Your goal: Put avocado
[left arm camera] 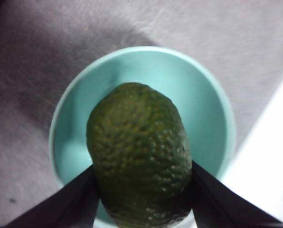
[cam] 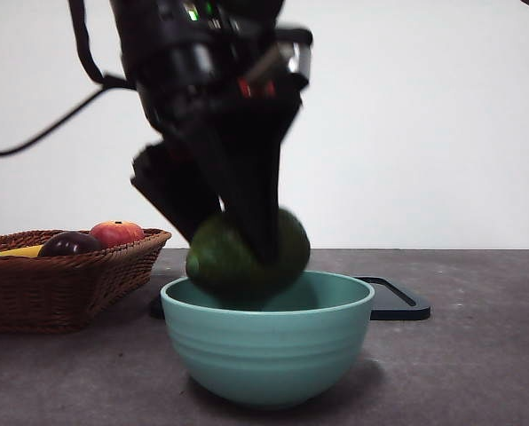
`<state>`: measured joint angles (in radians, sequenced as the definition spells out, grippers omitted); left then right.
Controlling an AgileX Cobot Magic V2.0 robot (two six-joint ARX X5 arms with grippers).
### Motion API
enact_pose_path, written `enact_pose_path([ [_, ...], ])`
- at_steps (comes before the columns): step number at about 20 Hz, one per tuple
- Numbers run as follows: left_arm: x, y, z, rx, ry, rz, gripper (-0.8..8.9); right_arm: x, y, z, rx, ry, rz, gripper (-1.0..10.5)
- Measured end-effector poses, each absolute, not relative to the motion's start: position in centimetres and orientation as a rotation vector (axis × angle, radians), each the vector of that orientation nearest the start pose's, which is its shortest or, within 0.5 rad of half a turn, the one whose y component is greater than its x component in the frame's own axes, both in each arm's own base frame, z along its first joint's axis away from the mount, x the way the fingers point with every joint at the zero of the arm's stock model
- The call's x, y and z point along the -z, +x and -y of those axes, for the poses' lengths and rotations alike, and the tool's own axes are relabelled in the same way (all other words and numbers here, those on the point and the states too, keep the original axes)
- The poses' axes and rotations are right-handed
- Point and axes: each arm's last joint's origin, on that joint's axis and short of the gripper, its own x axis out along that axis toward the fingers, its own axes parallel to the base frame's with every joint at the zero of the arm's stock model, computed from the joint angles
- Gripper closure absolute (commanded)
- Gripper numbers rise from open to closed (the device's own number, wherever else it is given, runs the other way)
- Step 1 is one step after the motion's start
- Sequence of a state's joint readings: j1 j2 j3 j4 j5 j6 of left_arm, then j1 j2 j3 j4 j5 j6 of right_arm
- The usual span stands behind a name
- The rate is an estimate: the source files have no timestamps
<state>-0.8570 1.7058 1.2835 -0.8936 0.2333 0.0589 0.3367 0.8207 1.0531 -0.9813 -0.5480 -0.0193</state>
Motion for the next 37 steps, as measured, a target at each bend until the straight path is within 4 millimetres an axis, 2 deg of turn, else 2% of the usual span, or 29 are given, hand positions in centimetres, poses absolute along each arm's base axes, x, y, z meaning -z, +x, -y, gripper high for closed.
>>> enact_pose_path([
  [3,-21.3,21.0,26.1,0.97,0.492,-1.304,6.1,-34.8,12.0,-5.8,-0.849,0.064,-0.76,4.6],
  [8,-20.3,20.7,26.9,0.982,0.513,-1.321,5.83,-34.8,12.0,-5.8,-0.849,0.065,-0.761,4.6],
  [9,-20.1,20.7,27.0,0.981,0.517,-1.329,5.46,-34.8,12.0,-5.8,-0.849,0.065,-0.761,4.6],
  [11,-20.0,20.6,27.0,0.981,0.521,-1.331,4.66,-34.8,12.0,-5.8,-0.849,0.065,-0.761,4.6],
  [15,-20.0,20.6,27.0,0.98,0.522,-1.333,3.81,-34.8,12.0,-5.8,-0.849,0.065,-0.761,4.6],
  [22,-20.4,20.4,26.6,0.961,0.541,-1.398,3.76,-34.8,12.0,-5.8,-0.849,0.065,-0.761,4.6],
  [25,-22.5,20.5,26.2,0.97,0.51,-1.33,3.76,-34.8,12.0,-5.8,-0.849,0.065,-0.761,4.6],
  [29,-27.0,20.3,25.0,0.991,0.45,-1.179,3.76,-34.8,12.0,-5.8,-0.849,0.065,-0.761,4.6],
  [33,-31.0,20.4,21.6,0.945,0.353,-1.045,3.77,-34.8,12.0,-5.8,-0.849,0.066,-0.761,4.6],
  [37,-35.7,20.3,16.4,0.833,0.203,-0.852,3.77,-34.8,12.0,-5.8,-0.846,0.072,-0.764,4.6],
])
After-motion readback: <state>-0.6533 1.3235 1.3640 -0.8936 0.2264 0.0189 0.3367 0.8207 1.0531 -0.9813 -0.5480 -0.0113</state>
